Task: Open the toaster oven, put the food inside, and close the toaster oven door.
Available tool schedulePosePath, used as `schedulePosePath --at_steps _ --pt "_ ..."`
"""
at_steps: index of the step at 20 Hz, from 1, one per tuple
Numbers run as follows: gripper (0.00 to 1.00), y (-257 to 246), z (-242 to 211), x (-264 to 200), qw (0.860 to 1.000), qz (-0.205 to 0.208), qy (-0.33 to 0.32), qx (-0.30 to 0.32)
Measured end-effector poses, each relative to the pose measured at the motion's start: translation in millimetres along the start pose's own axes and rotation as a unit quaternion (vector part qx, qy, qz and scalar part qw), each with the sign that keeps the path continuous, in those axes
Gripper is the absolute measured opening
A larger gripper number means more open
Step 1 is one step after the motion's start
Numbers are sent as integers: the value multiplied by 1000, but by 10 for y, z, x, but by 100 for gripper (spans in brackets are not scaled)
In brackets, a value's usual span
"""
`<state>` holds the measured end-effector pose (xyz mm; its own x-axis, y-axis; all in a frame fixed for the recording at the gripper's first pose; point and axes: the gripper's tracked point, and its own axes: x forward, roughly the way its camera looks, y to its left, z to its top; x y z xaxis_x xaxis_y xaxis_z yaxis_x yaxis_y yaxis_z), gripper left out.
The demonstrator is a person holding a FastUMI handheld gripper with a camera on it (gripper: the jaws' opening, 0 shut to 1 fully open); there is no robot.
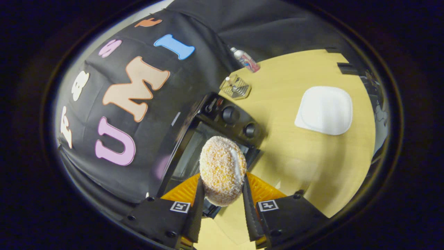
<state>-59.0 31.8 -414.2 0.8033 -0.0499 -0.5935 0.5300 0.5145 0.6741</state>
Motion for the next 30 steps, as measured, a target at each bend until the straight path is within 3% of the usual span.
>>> schedulePosePath --at_steps 6,15,22,30 --pt "56 242 -368 432 999 3 29 -16" --pt "56 407 -449 859 999 25 33 -6" --pt "100 307 -485 796 998 35 38 -44" --pt "100 248 -404 453 995 54 36 -72"
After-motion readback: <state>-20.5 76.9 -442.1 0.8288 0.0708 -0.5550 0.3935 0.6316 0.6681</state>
